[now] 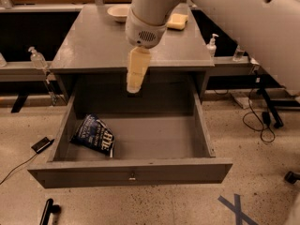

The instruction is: Pick blue chip bag from top drawer and place on counter

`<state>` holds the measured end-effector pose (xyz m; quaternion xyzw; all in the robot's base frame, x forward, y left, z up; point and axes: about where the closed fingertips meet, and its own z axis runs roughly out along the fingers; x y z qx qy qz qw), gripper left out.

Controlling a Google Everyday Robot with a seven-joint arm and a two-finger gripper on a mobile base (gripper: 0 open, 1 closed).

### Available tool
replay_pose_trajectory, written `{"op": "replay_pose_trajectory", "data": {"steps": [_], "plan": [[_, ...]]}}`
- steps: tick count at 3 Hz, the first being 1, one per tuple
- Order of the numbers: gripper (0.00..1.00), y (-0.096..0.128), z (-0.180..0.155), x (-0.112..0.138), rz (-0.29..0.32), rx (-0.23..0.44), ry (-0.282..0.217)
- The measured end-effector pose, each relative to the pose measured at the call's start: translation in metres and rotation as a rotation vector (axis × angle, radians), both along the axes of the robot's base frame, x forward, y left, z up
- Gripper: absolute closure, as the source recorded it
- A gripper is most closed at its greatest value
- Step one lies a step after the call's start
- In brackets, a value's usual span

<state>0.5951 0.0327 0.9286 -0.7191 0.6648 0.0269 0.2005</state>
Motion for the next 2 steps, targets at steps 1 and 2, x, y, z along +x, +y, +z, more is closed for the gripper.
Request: {"op": "replay_pose_trajectory", "data": {"steps": [1,2], "plan": [[0.00,0.012,-0.050,-0.002,-0.064,0.148,0.123],[0.00,0.023,-0.135,-0.020,-0.180,0.369,0.279]]}}
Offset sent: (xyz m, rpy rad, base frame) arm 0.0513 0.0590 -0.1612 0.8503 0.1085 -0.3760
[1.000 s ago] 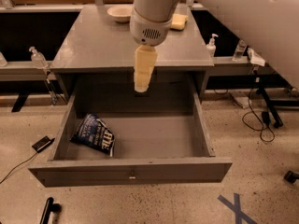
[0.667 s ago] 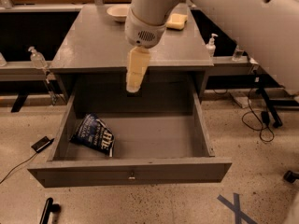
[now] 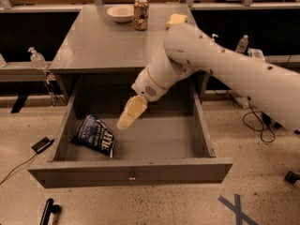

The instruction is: Pick blue chip bag from top drawer and place on counter

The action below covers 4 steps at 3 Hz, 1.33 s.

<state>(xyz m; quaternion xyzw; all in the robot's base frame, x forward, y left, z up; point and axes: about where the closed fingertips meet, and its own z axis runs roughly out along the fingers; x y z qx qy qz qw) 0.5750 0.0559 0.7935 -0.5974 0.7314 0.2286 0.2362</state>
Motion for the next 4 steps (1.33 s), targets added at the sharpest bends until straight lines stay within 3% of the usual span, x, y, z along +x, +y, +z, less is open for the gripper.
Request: {"op": "replay_pose_trajectory", "data": {"steps": [1,2,3,4], "plan": [[0.00,0.023,-0.028,0.012,-0.058,0.104,-0.029],[0.00,0.031,-0.017,0.032,-0.103,0.151,-0.091],[0.00,0.030,-0.019,0.029,-0.094,0.141,-0.080],[0.00,0.051,-0.036,0.030,-0.045,0.235,-0.041]]}}
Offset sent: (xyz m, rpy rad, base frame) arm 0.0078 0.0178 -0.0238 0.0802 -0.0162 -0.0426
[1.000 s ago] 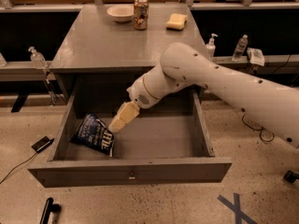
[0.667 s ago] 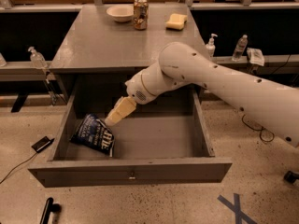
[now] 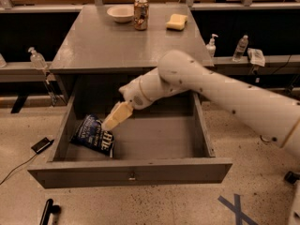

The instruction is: Pick blue chip bag from top drawer and place on counter

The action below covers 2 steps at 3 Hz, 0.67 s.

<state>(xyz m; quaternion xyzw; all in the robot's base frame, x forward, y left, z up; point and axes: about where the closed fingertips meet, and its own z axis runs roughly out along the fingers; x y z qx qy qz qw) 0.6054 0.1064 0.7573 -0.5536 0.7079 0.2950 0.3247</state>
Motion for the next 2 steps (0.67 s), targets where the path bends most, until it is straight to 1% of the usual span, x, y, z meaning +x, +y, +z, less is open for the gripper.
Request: {"op": "replay_pose_trajectory", "data": {"steps": [1,2], "plan": [[0.00,0.035,-0.060,-0.001,0.040,0.068,0.030],[0.00,0.050,-0.093,-0.002,0.062,0.077,0.057]]}}
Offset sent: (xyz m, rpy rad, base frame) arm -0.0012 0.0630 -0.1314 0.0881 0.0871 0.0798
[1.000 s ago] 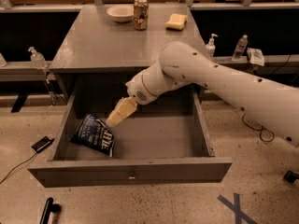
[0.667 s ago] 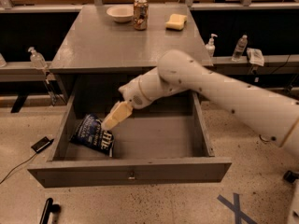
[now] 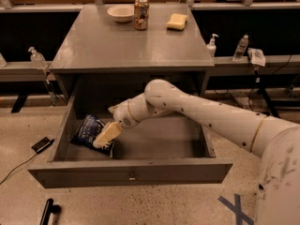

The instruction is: Pick blue chip bag from top drawer and place on counter

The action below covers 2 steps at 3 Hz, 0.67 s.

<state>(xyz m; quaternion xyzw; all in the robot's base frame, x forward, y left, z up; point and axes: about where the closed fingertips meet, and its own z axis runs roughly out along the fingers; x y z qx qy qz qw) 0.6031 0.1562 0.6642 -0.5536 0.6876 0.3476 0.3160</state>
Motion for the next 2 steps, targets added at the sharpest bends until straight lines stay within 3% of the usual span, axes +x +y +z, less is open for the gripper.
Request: {"op": "replay_pose_trajectory", "data": {"steps": [1,2], "plan": [[0.18,-0.0002,-0.0216,0.0073,-0.034,-0.014,0.004],[0.40,0.0015,-0.0225,0.0072,-0.034,-0.013,0.004]]}}
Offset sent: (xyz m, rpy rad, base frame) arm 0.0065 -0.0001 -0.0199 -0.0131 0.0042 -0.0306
